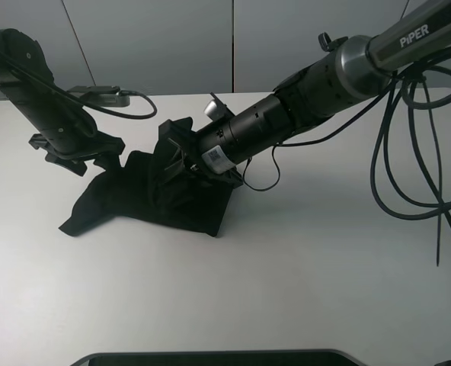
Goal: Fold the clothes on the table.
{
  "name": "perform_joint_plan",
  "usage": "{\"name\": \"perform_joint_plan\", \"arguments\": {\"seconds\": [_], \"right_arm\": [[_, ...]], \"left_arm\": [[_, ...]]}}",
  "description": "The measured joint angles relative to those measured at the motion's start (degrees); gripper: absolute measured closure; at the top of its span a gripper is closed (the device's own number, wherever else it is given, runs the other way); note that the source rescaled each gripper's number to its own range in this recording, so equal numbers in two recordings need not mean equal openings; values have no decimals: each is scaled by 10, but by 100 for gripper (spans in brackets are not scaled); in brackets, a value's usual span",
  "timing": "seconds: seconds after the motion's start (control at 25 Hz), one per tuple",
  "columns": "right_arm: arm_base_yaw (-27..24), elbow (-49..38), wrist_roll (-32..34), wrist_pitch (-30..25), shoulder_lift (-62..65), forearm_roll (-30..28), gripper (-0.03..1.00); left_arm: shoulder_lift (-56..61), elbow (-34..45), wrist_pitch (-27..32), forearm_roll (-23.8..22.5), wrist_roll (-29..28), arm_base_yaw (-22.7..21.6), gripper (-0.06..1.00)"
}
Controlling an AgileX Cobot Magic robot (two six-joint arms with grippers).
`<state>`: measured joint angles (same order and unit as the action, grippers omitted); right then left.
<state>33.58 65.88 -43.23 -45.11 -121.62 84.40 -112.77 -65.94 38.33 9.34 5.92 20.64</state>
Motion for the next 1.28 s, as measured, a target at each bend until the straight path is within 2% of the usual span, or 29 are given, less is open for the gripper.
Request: {"name": "perform_joint_plan", "arguments": {"seconds": [0.32, 0.36, 0.4, 0.44, 0.52, 0.56, 0.68, 0.84, 0.96, 1.08, 1.2, 1.28], "right_arm": [[0, 0, -32, 19, 0, 13, 85], [0, 0, -49, 19, 0, 26, 78], [0, 0, -72, 16, 0, 52, 65], [0, 0, -106, 8, 0, 83, 49], [0, 0, -163, -9, 0, 127, 10], [0, 0, -186, -16, 0, 138, 3], [0, 0, -212, -22, 0, 147, -3], [0, 0, -203, -13, 2, 115, -3], [0, 0, -183, 41, 24, 61, -3], [0, 0, -127, 110, 67, -50, -3], [0, 0, -6, 165, 117, -230, -3], [0, 0, 96, 175, 145, -383, -3]], "left_arm": [[-1, -107, 71, 3, 2, 0, 6], [-1, -121, 78, 3, 2, 0, 6], [-1, -130, 86, 3, 2, 0, 6], [-1, -140, 91, 4, 2, 0, 6], [-1, -151, 96, 4, 2, 0, 6], [-1, -153, 100, 4, 2, 0, 6], [-1, -154, 107, 4, 5, 0, 6], [-1, -154, 109, 4, 6, 0, 6], [-1, -154, 110, 3, 6, 0, 6], [-1, -154, 112, 9, 14, 0, 6], [-1, -154, 115, 32, 37, 0, 6], [-1, -154, 118, 49, 55, 0, 6]]}}
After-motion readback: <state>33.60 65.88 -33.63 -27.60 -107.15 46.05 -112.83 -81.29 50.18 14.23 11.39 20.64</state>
